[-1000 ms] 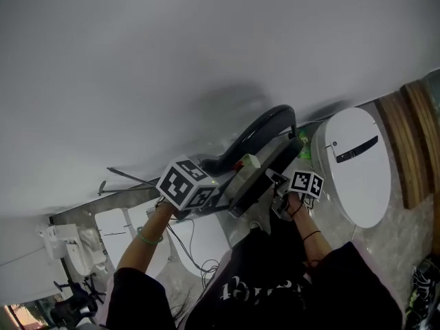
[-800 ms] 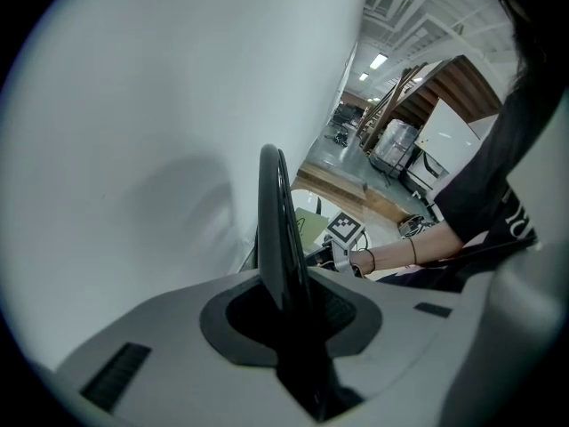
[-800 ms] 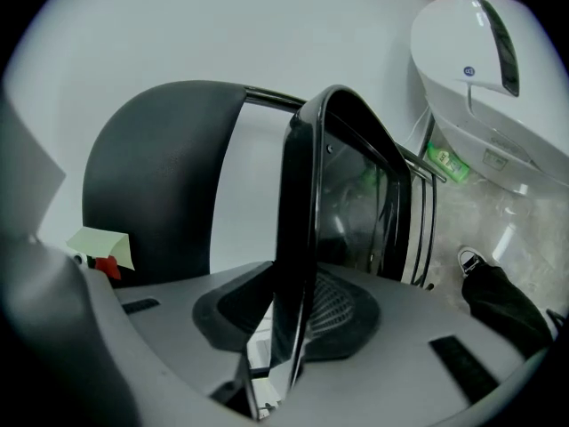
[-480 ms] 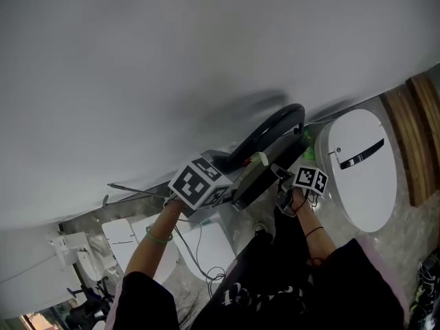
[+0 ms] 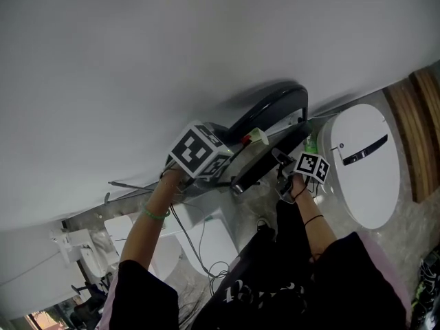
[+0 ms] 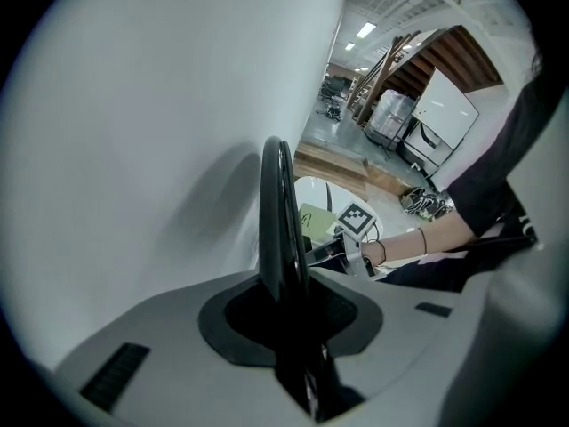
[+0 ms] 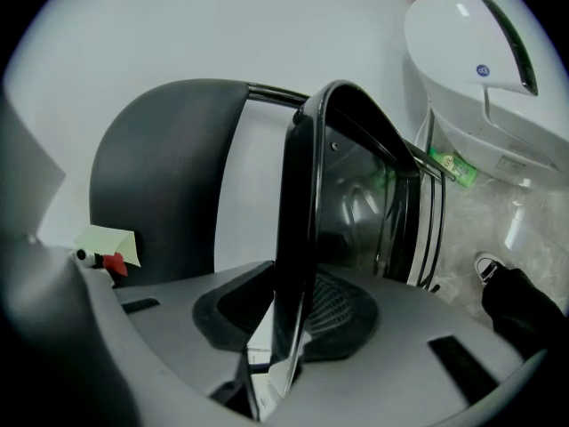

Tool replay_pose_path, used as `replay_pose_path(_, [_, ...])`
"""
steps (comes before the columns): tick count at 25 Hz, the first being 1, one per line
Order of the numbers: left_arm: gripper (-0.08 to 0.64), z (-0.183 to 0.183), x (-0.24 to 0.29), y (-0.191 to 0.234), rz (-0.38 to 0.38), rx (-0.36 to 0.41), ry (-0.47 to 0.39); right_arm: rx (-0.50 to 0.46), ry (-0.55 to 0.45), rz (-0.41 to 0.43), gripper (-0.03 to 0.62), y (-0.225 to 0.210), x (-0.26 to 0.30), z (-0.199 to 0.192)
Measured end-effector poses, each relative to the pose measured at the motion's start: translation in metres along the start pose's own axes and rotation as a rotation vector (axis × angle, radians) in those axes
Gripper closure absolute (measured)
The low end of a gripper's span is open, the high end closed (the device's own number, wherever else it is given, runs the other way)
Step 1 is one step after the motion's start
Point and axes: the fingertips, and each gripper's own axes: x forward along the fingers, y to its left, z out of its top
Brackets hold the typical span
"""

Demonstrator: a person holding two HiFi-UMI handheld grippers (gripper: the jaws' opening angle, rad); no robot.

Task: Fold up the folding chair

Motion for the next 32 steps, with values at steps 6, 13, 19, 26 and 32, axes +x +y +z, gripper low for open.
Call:
replay_pose_path(6, [0.476, 0.004, -0.001, 0.028, 0.039, -0.007, 0.011, 0.032, -0.023, 0.021, 0.492, 0.007, 0.016, 0.002])
replay_pose_path(13, [0.476, 0.006, -0.003, 0.035, 0.031, -0.032, -0.039, -0.018, 0.023, 0.043, 0.494, 0.012, 0.02, 0.002])
replay_pose_path(19, [0.43, 0.003, -0.003, 0.042, 0.096, -0.072, -0.073, -0.116, 0.069, -0.004, 0.477, 0.008, 0.017, 0.0])
replay_pose_path(26, [0.367, -0.002, -0.015, 0.047, 0.204, -0.132, -0.142, -0.198, 0.117, -0.046, 0.453, -0.004, -0.02, -0.014])
replay_pose_path(32, [0.367, -0.019, -0.043, 0.046, 0.277, -0.148, -0.198, -0.345, 0.179, -0.066, 0.454, -0.004, -0.067, -0.038])
